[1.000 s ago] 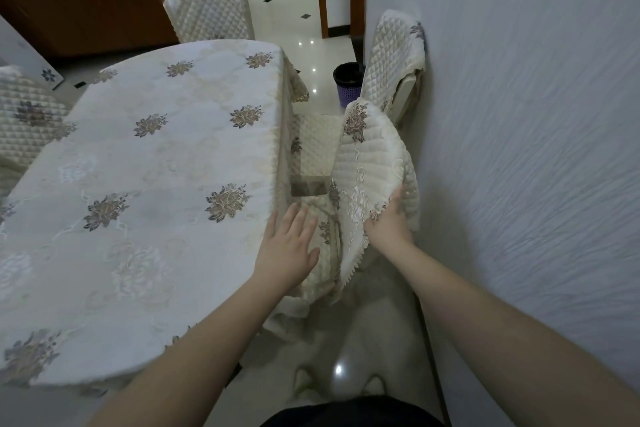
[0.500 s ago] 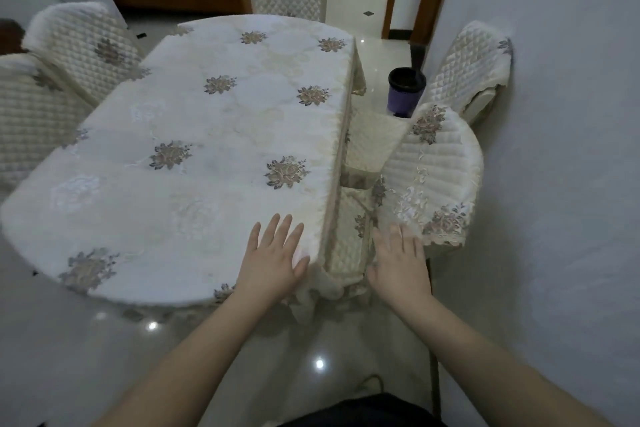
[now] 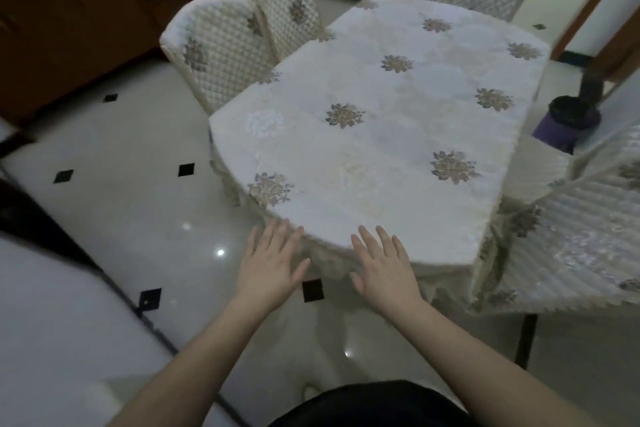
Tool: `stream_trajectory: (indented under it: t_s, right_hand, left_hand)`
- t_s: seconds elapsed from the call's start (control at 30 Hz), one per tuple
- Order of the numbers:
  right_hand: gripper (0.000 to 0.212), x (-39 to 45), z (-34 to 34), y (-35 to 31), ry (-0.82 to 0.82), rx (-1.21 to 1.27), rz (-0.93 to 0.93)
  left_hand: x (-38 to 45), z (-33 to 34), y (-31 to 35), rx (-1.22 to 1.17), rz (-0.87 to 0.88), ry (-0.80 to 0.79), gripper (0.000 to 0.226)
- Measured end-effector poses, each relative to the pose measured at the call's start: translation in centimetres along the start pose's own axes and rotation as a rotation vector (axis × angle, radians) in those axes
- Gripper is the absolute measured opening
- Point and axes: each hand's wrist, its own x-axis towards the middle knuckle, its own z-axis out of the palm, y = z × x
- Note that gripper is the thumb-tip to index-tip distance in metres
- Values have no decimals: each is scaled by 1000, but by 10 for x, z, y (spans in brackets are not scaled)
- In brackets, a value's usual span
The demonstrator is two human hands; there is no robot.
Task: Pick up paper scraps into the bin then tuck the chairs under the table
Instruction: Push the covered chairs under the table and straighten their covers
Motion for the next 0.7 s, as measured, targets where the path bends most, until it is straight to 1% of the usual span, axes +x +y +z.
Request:
stream_trajectory:
  t_s: [0.17, 0.33, 0.47, 0.57, 0.63, 0.7]
  right_hand:
    - [71, 38, -7, -68, 13, 12, -172]
    - [73, 85, -8, -106, 33, 39, -302]
    - [76, 136, -3, -132, 34, 68, -396]
    - [71, 179, -1, -153, -7, 78, -459]
    - [66, 209, -4, -169, -7, 104, -498]
    - [67, 236, -6, -187, -23, 114, -552]
  left_hand:
    - [-23, -3, -66, -21, -177, -15, 62]
    - [-18, -2, -101, -85, -289, -37, 64]
    - [-8, 4, -134, -70, -363, -79, 64]
    - [2, -1, -166, -99, -438, -118, 74]
    - [10, -12, -188, -104, -494, -77, 80]
    - [16, -23, -207, -103, -558, -14, 76]
